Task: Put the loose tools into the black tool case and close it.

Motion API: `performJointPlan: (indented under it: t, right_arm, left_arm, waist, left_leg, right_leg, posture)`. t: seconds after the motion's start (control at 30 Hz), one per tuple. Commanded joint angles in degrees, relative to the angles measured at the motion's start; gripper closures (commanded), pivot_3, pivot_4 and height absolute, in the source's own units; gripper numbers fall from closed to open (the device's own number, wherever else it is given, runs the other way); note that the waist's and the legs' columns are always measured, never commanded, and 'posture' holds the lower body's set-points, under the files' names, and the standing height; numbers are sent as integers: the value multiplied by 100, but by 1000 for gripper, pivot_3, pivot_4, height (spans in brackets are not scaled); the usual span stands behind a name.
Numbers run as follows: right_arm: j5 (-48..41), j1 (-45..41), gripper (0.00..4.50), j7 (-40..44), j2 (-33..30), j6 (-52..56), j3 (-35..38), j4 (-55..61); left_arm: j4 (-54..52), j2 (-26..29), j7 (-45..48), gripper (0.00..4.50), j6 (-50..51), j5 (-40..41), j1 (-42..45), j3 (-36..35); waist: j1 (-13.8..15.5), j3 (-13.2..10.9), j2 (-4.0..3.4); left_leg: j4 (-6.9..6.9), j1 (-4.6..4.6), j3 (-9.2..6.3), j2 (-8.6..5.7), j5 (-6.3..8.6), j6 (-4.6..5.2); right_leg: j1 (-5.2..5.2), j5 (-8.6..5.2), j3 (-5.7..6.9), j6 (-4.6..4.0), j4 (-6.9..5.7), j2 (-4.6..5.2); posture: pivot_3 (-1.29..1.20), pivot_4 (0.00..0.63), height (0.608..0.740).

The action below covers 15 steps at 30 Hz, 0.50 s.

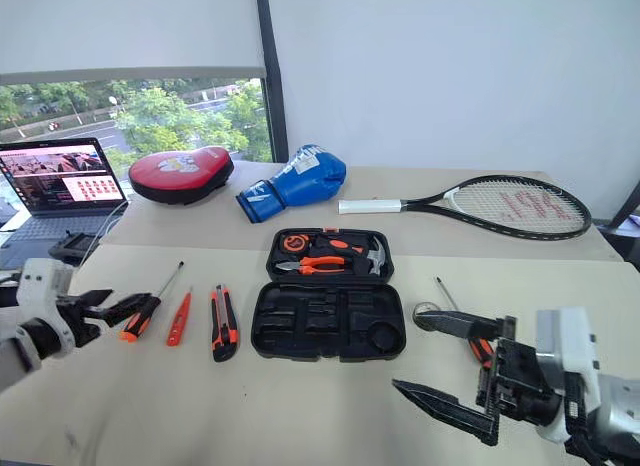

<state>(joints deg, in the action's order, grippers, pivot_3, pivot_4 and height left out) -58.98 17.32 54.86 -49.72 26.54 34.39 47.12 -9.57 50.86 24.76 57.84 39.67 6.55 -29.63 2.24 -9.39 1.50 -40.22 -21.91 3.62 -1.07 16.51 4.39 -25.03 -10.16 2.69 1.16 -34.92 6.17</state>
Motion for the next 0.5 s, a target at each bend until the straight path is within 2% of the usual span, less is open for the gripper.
performJointPlan:
  t: [0.03,0.07,0.17,0.3,0.33,0.37,0.4,0.43,0.5]
  right_arm:
    - [-140,-343,5,-46,-183,19,-142,37]
    - [-140,-388,5,-68,-194,27,-169,26]
    - [-43,-374,0,-69,-186,12,-214,23]
    - [-61,-205,0,-97,-160,26,-96,120]
    - [-70,-163,0,-103,-156,26,-62,143]
    - [-47,-109,0,-114,-145,17,-35,152]
    - [-11,-54,0,-142,-122,-3,-22,161]
    - [13,-6,0,-179,-96,-22,-14,174]
    - [37,55,0,-245,-46,-50,-5,197]
  left_arm:
    - [543,417,-2,0,651,-312,493,704]
    - [690,472,87,0,674,-393,588,913]
    - [1129,411,271,772,583,-609,895,1348]
    - [1162,420,496,2193,464,-718,872,1536]
    - [1140,419,536,2674,480,-725,854,1532]
    - [1124,397,593,2901,432,-719,838,1495]
    - [1141,348,684,3388,283,-690,840,1395]
    - [1110,275,810,3614,88,-617,870,1263]
    - [989,126,1002,3630,-190,-443,1002,1027]
  waist:
    - [12,-1,0]
    - [14,-1,0]
    - [14,-2,4]
    - [-12,-1,3]
    - [-17,-1,3]
    - [-22,-1,4]
    - [-23,-1,4]
    - [-22,-1,4]
    - [-11,-2,4]
  left_leg:
    - [-1,-3,1,-5,0,0]
    - [0,-6,1,-7,1,0]
    - [0,-10,1,-7,-6,-25]
    - [7,-11,0,-2,-12,-48]
    - [12,-8,2,0,-1,-67]
    - [15,-7,1,2,5,-78]
    - [16,-6,0,7,7,-77]
    - [17,-6,0,9,8,-74]
    - [17,-7,-1,10,16,-61]
  right_leg:
    - [-2,0,3,1,1,0]
    - [-4,0,3,1,3,3]
    - [-6,-2,3,3,2,6]
    - [-11,-1,-5,2,1,33]
    - [-12,-1,-14,2,1,39]
    - [-12,0,-24,1,2,40]
    - [-13,0,-28,-2,1,38]
    - [-14,1,-29,-4,0,38]
    - [-17,1,-28,-8,-3,37]
  posture:
    - [0,150,740]
    - [0,150,740]
    - [0,150,740]
    - [0,150,740]
    - [0,150,740]
    - [0,150,740]
    - [0,150,740]
    - [0,150,740]
    - [0,150,740]
